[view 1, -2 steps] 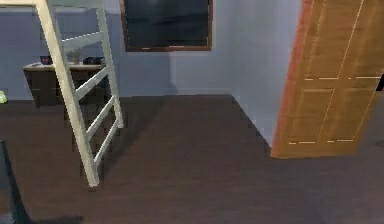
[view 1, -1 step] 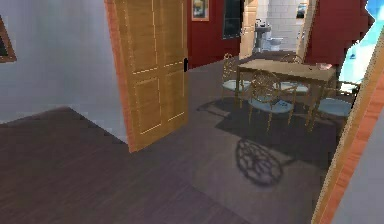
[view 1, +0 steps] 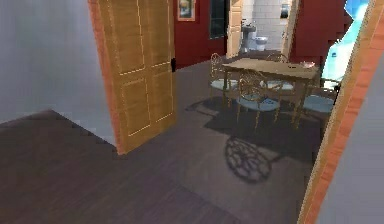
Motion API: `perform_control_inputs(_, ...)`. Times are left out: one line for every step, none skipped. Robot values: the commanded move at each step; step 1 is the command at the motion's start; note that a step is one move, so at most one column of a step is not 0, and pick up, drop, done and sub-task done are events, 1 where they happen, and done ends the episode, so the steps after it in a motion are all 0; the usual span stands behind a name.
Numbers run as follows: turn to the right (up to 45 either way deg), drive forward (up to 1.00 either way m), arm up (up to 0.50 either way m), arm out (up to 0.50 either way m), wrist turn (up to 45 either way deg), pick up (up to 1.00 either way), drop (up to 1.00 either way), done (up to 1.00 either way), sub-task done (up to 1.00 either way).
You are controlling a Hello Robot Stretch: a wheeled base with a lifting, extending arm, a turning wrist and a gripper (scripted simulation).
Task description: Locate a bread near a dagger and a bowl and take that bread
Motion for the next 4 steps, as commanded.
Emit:
perform_control_inputs(0.0, 1.00, 0.00, 0.00, 0.0, 0.00, 0.00, 0.00, 0.00)
perform_control_inputs(0.0, 1.00, 0.00, 0.00, 0.0, 0.00, 0.00, 0.00, 0.00)
perform_control_inputs(9.0, 0.00, 0.00, 0.00, 0.0, 0.00, 0.00, 0.00, 0.00)
perform_control_inputs(0.0, 0.35, 0.00, 0.00, 0.0, 0.00, 0.00, 0.00, 0.00)
